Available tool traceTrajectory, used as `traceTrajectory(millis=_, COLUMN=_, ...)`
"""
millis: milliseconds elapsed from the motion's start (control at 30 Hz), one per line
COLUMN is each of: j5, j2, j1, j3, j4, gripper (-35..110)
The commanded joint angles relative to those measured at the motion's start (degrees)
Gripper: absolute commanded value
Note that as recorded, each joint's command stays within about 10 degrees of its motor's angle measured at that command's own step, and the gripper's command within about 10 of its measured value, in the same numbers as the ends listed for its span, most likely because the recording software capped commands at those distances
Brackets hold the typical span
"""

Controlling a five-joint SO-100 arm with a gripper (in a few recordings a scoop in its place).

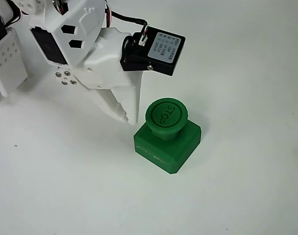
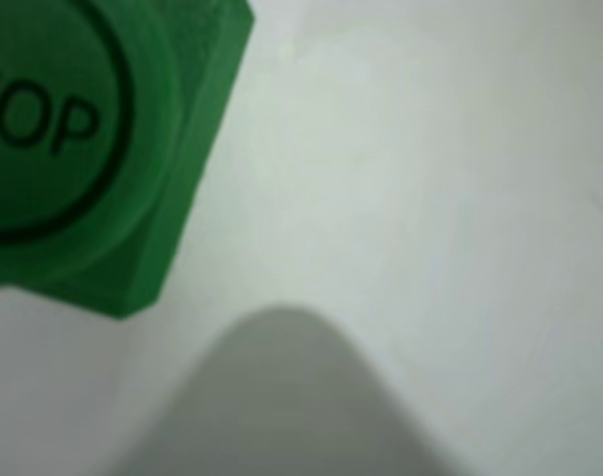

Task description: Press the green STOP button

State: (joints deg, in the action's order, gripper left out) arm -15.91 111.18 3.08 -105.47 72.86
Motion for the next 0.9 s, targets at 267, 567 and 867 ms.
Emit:
traceTrajectory(millis=267, j5=-0.70, j2=-0.53, j1=2.81, j3=4.92, j4=0.79, gripper=0)
traceTrajectory(millis=567, j5=-0.70, j2=-8.61, j1=5.36, j3=13.54, j4=2.46, gripper=0)
traceTrajectory(millis=867, j5=-0.88, j2=-10.81, j1=6.77, j3=17.31, j4=4.75, gripper=0)
